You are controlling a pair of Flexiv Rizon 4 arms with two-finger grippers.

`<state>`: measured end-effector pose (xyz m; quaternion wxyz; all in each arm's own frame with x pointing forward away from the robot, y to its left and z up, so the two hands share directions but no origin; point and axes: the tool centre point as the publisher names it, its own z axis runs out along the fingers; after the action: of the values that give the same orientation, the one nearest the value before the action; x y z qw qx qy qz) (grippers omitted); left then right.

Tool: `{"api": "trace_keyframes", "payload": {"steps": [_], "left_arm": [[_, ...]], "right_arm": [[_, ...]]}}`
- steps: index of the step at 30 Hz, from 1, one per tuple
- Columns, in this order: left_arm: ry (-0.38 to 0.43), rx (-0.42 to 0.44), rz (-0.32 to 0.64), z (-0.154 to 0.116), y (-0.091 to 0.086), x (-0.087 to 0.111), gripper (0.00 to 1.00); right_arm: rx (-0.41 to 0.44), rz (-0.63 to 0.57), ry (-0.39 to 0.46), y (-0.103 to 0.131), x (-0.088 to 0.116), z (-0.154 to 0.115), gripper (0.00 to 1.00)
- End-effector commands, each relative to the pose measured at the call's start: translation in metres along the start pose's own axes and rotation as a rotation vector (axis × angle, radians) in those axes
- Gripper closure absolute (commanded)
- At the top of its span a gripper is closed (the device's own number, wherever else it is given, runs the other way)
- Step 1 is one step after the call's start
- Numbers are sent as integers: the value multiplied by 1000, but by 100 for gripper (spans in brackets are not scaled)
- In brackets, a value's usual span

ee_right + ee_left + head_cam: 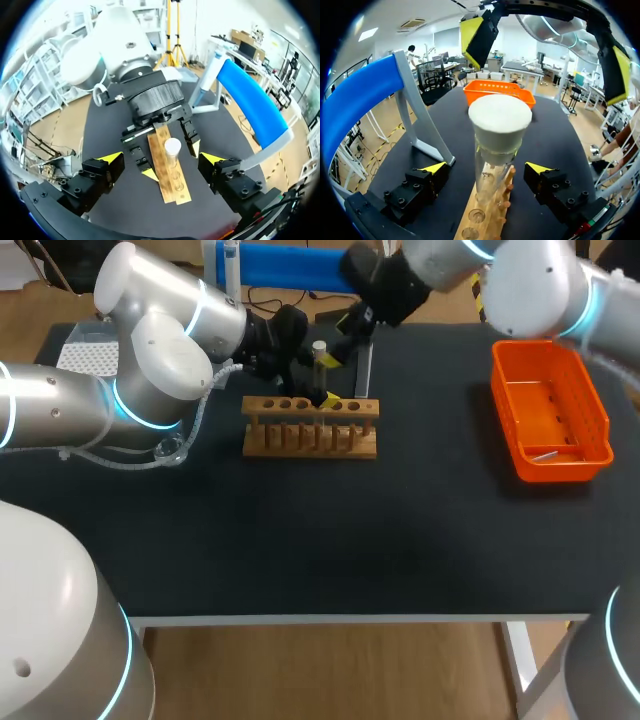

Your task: Invert the test tube, pick up the pipette, mount the tip to pipette, aspirate from beaker and dispense into the tube, eject the tip, return the pipette, and cap with the stopper.

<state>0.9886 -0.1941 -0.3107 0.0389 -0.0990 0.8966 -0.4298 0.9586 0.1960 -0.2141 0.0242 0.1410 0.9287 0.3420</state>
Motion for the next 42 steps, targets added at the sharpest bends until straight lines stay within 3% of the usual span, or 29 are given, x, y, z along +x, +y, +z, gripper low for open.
{"api": "trace_keyframes", "payload": {"steps": [1,3,4,5,9,25,42], "left_arm": [[0,4,1,1,1,0,0],[0,4,1,1,1,0,0],[0,4,1,1,1,0,0],[0,4,1,1,1,0,0],[0,4,1,1,1,0,0],[0,4,1,1,1,0,0],[0,4,1,1,1,0,0]], "right_arm": [[-150,-25,20,-9,-2,-4,0],[-178,-30,34,-8,-2,-5,0],[-188,-28,34,-8,-2,-5,12],[-212,-27,43,-9,-2,-6,44],[-267,-28,66,-9,-3,-6,100],[-461,-20,149,4,-5,1,100],[-552,-23,191,22,-5,10,100]]}}
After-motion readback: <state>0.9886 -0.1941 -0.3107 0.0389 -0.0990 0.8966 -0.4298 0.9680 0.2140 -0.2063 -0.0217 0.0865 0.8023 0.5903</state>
